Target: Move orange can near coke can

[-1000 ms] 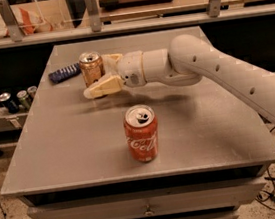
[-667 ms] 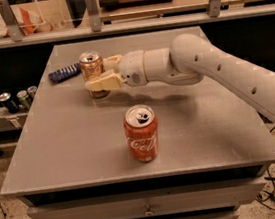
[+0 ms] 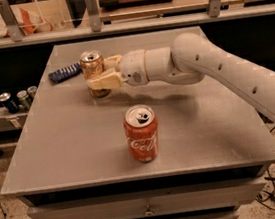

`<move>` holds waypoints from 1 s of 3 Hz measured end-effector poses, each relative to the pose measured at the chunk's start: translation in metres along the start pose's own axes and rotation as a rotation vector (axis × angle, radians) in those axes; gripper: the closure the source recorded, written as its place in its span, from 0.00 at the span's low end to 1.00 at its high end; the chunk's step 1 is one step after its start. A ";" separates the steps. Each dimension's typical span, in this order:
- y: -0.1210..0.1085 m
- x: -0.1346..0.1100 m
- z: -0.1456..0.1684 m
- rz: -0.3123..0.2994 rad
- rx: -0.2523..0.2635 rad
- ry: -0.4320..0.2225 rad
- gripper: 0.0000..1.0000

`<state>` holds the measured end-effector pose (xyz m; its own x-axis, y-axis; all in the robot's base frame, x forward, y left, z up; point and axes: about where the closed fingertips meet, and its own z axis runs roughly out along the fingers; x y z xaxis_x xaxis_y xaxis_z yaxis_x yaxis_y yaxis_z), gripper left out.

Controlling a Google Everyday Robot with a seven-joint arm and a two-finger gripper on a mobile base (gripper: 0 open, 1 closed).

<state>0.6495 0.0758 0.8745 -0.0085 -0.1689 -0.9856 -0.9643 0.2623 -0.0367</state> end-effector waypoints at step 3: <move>-0.015 -0.022 -0.048 -0.105 -0.025 -0.002 1.00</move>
Offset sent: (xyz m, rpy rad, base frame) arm 0.0117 -0.0507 0.0394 -0.0053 -0.1138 0.0296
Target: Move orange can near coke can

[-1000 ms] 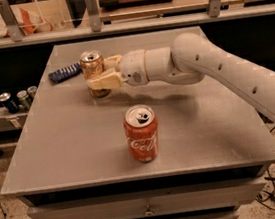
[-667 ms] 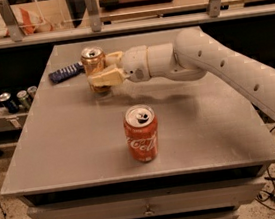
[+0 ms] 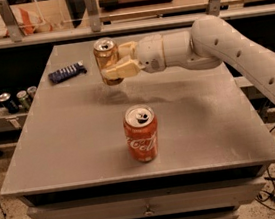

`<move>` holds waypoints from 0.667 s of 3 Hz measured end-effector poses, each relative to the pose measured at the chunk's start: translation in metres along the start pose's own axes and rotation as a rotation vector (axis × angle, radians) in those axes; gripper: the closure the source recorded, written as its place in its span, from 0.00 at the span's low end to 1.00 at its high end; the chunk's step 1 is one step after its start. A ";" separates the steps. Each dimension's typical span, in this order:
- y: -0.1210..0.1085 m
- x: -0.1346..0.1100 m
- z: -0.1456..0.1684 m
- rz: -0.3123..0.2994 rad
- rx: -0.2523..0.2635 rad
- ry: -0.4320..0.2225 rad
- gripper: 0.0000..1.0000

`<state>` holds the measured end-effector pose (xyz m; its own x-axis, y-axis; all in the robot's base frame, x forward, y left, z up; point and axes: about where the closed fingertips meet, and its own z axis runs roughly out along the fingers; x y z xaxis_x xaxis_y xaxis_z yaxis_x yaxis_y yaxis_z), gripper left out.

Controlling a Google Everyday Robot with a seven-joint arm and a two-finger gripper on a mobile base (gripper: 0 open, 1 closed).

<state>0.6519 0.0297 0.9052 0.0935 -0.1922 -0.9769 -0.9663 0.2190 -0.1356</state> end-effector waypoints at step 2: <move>0.014 0.009 -0.047 -0.046 -0.092 0.071 1.00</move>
Offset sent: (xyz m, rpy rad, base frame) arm -0.0350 -0.0800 -0.0057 -0.1469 -0.0154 0.1293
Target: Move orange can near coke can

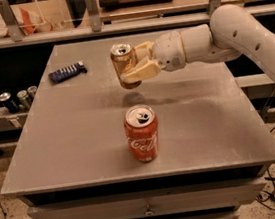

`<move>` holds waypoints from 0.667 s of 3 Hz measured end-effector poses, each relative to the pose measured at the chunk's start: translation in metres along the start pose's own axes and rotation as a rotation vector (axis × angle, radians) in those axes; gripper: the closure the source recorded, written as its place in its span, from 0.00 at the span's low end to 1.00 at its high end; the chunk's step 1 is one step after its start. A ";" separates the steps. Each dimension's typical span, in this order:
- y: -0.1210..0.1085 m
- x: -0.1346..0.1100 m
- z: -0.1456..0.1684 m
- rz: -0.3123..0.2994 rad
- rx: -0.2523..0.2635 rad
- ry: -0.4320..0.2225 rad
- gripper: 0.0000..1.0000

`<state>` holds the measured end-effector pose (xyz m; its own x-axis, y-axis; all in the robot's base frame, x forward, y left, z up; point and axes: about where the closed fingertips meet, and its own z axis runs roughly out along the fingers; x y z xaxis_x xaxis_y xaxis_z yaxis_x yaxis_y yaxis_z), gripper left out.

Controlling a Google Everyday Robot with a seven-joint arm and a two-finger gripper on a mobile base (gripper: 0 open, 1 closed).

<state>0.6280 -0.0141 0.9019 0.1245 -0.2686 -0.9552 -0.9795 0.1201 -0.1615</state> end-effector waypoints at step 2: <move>0.004 -0.006 -0.004 -0.023 -0.035 0.031 1.00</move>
Offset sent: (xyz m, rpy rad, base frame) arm -0.0120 -0.0129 0.0167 -0.1021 -0.0256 0.0776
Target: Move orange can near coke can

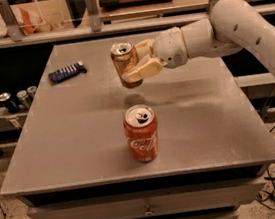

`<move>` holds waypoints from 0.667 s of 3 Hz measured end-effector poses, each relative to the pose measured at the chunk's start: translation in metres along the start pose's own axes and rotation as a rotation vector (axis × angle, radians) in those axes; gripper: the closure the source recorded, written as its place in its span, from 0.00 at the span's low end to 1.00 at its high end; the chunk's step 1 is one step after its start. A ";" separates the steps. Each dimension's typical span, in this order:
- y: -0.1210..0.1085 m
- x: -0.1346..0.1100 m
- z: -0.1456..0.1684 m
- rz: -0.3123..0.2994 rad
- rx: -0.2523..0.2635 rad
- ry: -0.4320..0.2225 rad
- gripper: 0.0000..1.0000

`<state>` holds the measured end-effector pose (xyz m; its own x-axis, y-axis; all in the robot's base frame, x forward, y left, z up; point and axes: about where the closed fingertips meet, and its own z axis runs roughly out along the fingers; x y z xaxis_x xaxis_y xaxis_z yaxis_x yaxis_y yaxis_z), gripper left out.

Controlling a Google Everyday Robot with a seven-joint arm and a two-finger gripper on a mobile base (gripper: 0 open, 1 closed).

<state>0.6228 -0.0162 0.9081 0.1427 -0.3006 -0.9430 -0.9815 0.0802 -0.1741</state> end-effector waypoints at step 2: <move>0.037 -0.016 -0.036 -0.027 -0.102 0.061 1.00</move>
Offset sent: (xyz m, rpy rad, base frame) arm -0.0711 -0.0457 0.0247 -0.1125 0.0340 0.1518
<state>0.5792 -0.0425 0.9267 0.1648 -0.3587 -0.9188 -0.9856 -0.0251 -0.1670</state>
